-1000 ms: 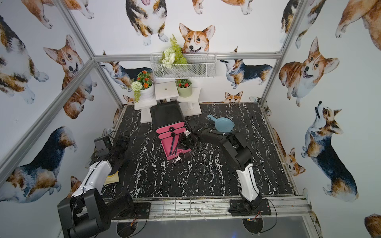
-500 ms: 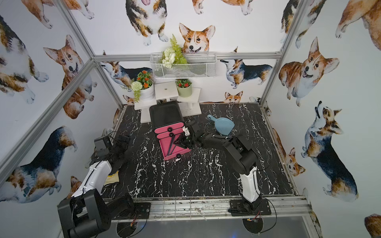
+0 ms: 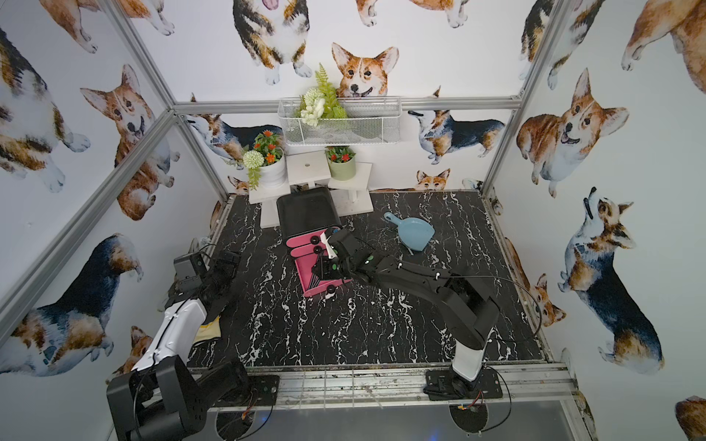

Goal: Please place the pencils in the drawer according to their color
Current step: Close the drawer in the storage box.

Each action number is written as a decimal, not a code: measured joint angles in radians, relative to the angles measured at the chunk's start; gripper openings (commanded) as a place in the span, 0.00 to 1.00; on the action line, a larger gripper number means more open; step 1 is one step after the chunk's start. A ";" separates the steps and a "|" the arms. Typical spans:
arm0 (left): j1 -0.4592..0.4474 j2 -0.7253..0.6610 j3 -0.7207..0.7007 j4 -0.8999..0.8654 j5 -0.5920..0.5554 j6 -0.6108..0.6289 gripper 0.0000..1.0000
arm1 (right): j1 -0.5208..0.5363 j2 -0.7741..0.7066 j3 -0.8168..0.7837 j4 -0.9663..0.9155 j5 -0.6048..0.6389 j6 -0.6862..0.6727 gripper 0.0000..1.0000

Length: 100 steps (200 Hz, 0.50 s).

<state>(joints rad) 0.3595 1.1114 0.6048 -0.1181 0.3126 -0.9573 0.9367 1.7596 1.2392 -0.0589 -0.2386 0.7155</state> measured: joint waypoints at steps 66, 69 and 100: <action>0.000 -0.002 0.005 -0.005 0.000 -0.001 1.00 | 0.105 -0.065 -0.208 -0.162 0.266 -0.189 0.16; 0.000 -0.002 0.005 -0.006 0.000 -0.001 1.00 | 0.104 -0.065 -0.222 -0.158 0.272 -0.189 0.16; -0.001 0.000 0.015 -0.005 0.000 -0.003 1.00 | 0.084 -0.029 -0.315 -0.033 0.307 -0.188 0.13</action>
<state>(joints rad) 0.3588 1.1110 0.6201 -0.1230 0.3122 -0.9604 1.0206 1.7302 0.9237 -0.0921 0.0681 0.5278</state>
